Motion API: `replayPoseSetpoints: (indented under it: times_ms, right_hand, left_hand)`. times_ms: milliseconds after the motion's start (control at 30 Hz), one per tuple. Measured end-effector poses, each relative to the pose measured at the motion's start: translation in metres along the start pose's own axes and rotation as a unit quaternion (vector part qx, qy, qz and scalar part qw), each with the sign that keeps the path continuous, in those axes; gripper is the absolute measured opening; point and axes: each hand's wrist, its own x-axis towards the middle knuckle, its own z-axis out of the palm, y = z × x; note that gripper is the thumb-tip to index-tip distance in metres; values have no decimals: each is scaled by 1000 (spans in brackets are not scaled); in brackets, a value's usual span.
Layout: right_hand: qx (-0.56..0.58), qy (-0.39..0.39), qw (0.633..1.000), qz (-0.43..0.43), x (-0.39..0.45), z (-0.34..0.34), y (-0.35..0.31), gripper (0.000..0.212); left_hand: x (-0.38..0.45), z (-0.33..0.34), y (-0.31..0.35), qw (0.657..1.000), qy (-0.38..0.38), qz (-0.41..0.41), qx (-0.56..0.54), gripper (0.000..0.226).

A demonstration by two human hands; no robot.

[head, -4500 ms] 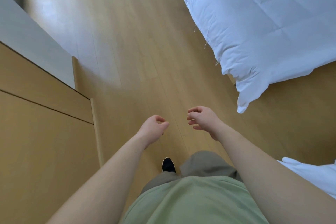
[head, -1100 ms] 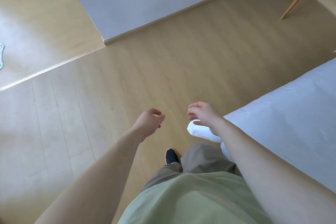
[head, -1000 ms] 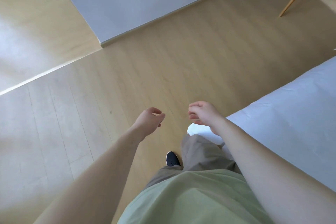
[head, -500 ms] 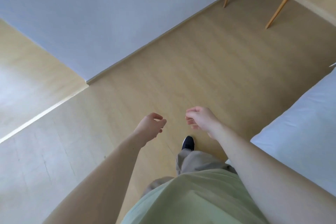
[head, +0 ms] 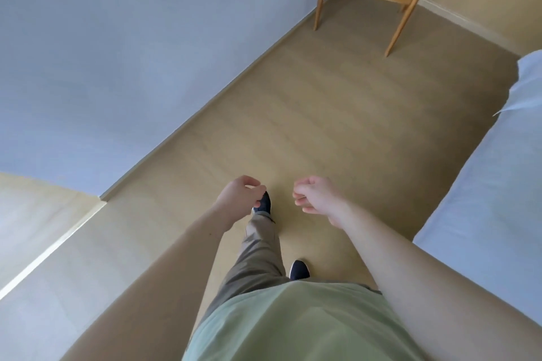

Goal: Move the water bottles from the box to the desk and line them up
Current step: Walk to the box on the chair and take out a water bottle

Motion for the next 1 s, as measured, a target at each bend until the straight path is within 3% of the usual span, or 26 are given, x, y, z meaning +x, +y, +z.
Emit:
replayPoseSetpoints:
  times_ms: [200,467,767,1000]
  right_hand:
    - [29,51,998,3,66,-21,-79,11]
    - [91,100,991,11,135,-46,-192,24]
    - [131,140,981,24,203,-105,-265,11]
    - [149,143,978,26,279,-187,-323,23]
  left_hand:
    - [83,-39,72,999,-45,7,14,27]
    - [184,-92,183,992,-85,48,76,25]
    - [275,-96,290,982,-130,63,122,30]
    - [350,-87,386,981,-133,64,129,33]
